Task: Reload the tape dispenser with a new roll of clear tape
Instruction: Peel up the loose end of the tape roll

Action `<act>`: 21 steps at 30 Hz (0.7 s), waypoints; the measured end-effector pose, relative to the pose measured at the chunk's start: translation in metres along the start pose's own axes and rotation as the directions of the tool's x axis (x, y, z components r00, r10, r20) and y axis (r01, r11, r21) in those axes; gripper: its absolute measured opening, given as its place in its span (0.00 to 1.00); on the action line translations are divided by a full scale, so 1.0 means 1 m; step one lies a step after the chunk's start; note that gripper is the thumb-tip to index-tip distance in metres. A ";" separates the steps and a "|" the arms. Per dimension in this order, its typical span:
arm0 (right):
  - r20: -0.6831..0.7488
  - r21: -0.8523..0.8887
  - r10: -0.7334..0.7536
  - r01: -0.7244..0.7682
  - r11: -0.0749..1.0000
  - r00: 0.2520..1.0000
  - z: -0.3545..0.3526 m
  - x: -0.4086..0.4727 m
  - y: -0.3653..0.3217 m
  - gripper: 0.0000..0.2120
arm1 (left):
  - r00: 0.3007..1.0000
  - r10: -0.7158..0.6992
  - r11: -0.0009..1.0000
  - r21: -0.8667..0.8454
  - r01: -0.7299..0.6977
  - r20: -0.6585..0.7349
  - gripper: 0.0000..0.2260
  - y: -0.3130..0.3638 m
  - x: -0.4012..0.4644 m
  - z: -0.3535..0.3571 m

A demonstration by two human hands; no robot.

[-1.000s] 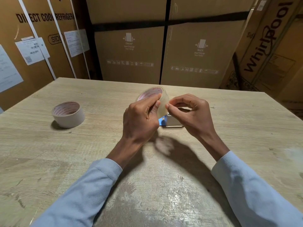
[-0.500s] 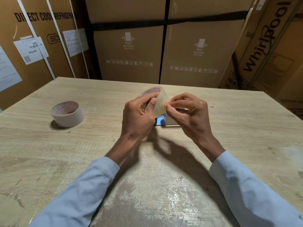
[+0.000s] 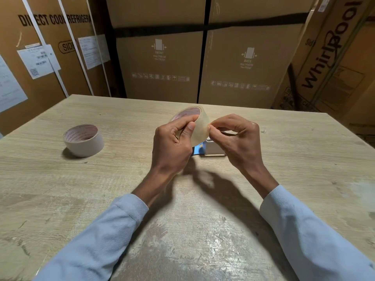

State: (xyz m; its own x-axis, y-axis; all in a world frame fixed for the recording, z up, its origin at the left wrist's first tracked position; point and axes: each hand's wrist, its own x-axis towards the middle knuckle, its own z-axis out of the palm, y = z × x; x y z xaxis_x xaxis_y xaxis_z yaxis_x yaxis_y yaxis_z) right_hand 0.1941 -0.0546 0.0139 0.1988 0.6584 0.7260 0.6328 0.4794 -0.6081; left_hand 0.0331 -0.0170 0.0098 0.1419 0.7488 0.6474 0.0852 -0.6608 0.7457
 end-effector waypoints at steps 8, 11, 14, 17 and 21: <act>0.028 0.068 -0.022 0.020 0.997 0.999 0.004 -0.003 -0.001 0.07 | 1.000 -0.017 0.998 -0.059 0.016 -0.021 0.11 -0.001 0.004 -0.005; 0.017 0.068 -0.021 0.020 0.997 1.000 0.004 -0.003 -0.002 0.07 | 0.999 -0.035 0.996 -0.088 0.034 -0.013 0.11 -0.001 0.004 -0.004; 0.015 0.039 -0.045 0.044 0.998 0.999 0.001 -0.002 -0.002 0.03 | 0.999 -0.037 0.995 -0.089 0.035 -0.015 0.11 0.000 0.004 -0.004; 0.028 0.029 -0.046 0.045 0.999 0.999 0.000 -0.001 -0.002 0.04 | 0.999 -0.034 0.994 -0.100 0.033 -0.013 0.11 0.000 0.004 -0.003; 0.029 0.017 -0.053 0.053 0.998 0.998 -0.002 0.001 -0.003 0.03 | 0.999 -0.044 0.992 -0.120 0.043 -0.004 0.11 0.000 0.005 -0.005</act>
State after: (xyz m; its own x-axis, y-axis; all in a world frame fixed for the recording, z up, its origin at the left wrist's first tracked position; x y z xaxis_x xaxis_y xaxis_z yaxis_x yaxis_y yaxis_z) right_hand 0.1940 -0.0564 0.0169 0.1430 0.6484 0.7478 0.6297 0.5233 -0.5742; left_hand 0.0289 -0.0133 0.0137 0.1342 0.7775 0.6144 -0.0273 -0.6169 0.7866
